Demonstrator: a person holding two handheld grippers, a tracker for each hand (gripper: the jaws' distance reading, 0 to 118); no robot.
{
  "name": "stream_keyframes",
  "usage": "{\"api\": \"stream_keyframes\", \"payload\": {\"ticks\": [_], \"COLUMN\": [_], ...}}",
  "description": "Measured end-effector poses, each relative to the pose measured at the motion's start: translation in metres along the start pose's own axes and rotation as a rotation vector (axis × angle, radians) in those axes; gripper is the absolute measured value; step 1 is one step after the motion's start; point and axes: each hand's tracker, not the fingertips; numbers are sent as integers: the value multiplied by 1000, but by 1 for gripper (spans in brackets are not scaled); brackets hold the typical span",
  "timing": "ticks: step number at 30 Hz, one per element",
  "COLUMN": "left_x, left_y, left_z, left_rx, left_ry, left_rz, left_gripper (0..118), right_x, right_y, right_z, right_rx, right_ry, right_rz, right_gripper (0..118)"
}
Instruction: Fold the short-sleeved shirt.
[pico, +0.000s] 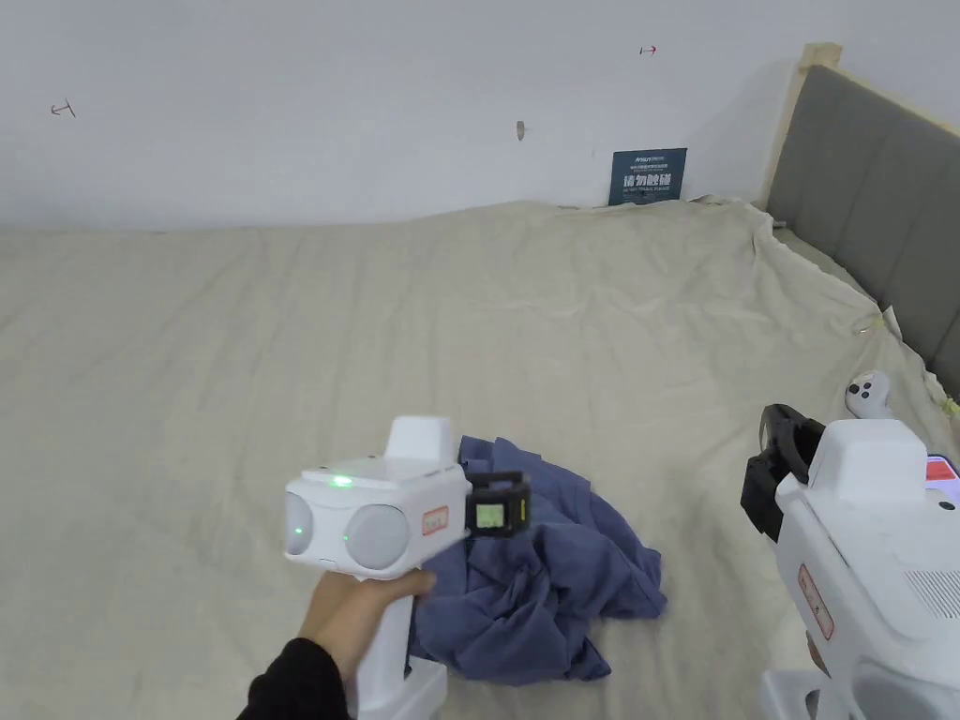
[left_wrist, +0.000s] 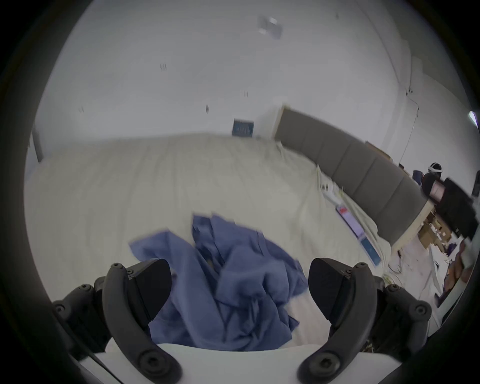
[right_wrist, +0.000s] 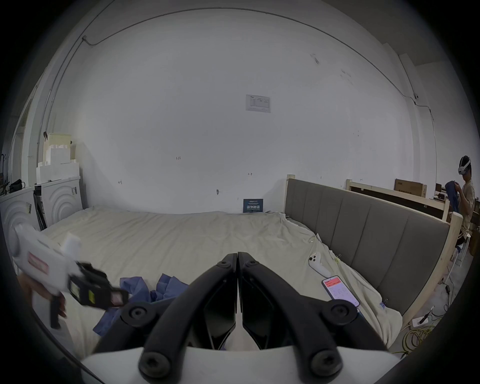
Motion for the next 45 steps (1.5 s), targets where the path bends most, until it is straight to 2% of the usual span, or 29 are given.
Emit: {"api": "stream_keyframes", "payload": {"ticks": [8, 11, 14, 15, 17, 19, 22, 34, 45], "left_x": [-23, -34, -51, -55, -62, -67, -71, -65, -82], "left_y": [25, 22, 12, 11, 4, -2, -12, -22, -47], "left_z": [75, 89, 102, 103, 107, 106, 107, 102, 31], "left_rx": [302, 364, 456, 470, 489, 496, 491, 459, -9], "left_ry": [261, 377, 379, 382, 393, 409, 415, 405, 287], "left_rz": [-95, -50, 4, 14, 25, 15, -18, -71, 108], "left_gripper": [110, 109, 105, 96, 55, 17, 0, 0, 0], "right_x": [-8, -8, -12, -12, -13, -14, -14, -16, -12], "right_y": [12, 14, 17, 17, 17, 18, 17, 17, 7], "right_z": [4, 5, 7, 8, 8, 8, 7, 7, 0], "right_rx": [37, 47, 54, 56, 59, 60, 62, 63, 36], "right_ry": [14, 21, 26, 27, 29, 32, 35, 40, 33], "right_rz": [-5, -6, -3, -2, 0, 0, 2, -1, 1], "right_gripper": [0, 0, 0, 0, 0, 0, 0, 0, 0]}}
